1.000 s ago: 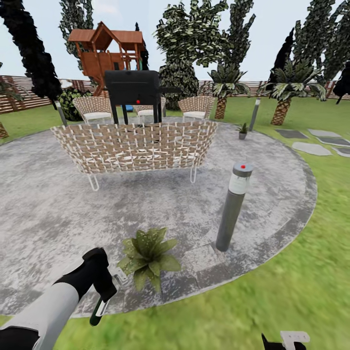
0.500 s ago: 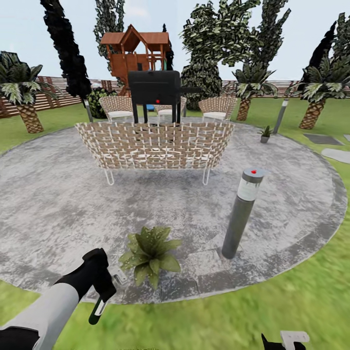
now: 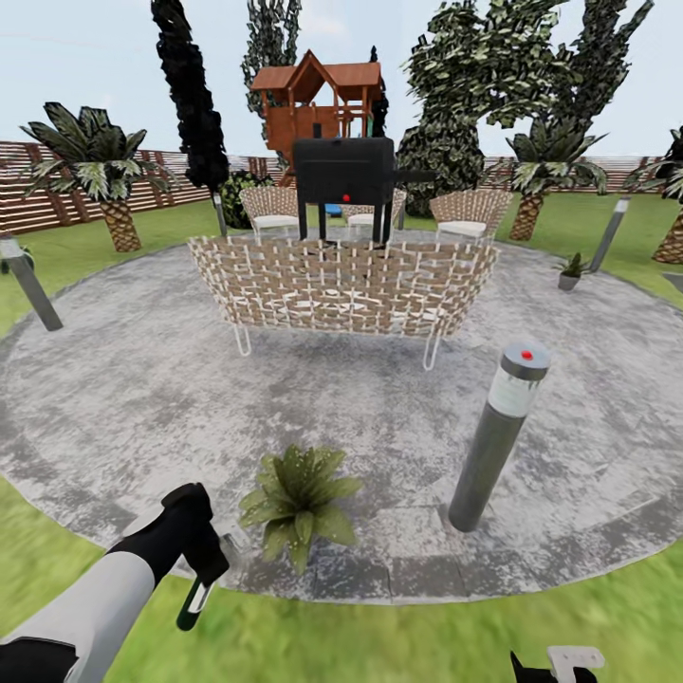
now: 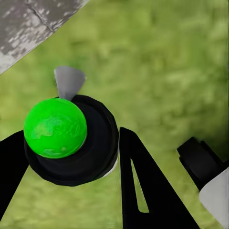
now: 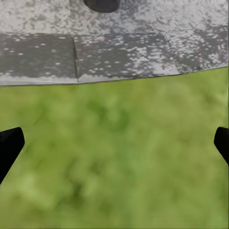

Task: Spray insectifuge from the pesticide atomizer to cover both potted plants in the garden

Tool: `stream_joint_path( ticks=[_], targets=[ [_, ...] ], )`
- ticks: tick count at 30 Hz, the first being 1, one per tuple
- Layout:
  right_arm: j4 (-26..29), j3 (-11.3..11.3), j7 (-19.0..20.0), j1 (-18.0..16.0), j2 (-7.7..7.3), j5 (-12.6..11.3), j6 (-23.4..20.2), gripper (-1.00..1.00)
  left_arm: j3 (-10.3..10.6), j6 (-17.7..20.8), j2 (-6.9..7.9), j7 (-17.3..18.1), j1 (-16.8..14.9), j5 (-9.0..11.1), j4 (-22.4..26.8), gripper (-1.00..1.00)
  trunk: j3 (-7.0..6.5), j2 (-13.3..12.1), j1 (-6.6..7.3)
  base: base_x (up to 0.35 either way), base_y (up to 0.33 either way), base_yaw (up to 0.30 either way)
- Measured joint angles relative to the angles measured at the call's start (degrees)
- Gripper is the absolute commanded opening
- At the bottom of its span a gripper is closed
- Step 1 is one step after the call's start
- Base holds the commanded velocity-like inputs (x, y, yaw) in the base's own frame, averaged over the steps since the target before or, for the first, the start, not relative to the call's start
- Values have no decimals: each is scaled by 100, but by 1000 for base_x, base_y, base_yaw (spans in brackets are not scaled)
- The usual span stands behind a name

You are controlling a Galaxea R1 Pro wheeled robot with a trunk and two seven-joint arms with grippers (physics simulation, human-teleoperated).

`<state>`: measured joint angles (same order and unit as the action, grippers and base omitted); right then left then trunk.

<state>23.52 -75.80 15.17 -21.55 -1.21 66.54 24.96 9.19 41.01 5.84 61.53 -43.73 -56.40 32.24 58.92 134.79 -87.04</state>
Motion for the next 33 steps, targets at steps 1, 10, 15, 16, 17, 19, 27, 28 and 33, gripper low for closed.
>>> stream_joint_path(
  ticks=[1,10,15,16,17,19,27,28,33],
  targets=[
    [0,0,0,0,-2,0,0,100,2,0,-6,2,0,4,7,-100,0,0,0,146,-112,248],
    [-3,0,-2,1,-10,0,1,100,105,2,-100,1056,-752,-68,344,-100,-1,0,-2,18,-14,36],
    [31,-8,-2,9,7,17,10,100,521,0,-354,1196,-1226,-90,380,-100,0,0,-2,0,0,0],
    [32,-8,-2,10,40,16,10,100,510,0,-347,1209,-1259,-123,412,-100,0,0,-2,0,0,0],
    [32,-8,-2,10,57,14,10,100,510,0,-348,1210,-1291,-156,444,-100,0,0,-2,0,0,0],
    [21,-2,1,14,105,13,10,100,505,6,-353,1216,-1356,-221,509,-100,0,0,-2,0,0,0],
    [-6,9,5,18,102,17,10,100,494,3,-383,1227,-1412,-475,556,-100,0,0,1,187,-19,0],
    [-8,9,5,18,102,18,10,100,497,3,-391,1227,-1409,-475,556,-100,0,0,1,263,-126,0],
    [-9,9,7,18,102,18,10,100,500,6,-414,1226,-1407,-475,556,-100,0,0,-1,179,-149,0]
  ],
)
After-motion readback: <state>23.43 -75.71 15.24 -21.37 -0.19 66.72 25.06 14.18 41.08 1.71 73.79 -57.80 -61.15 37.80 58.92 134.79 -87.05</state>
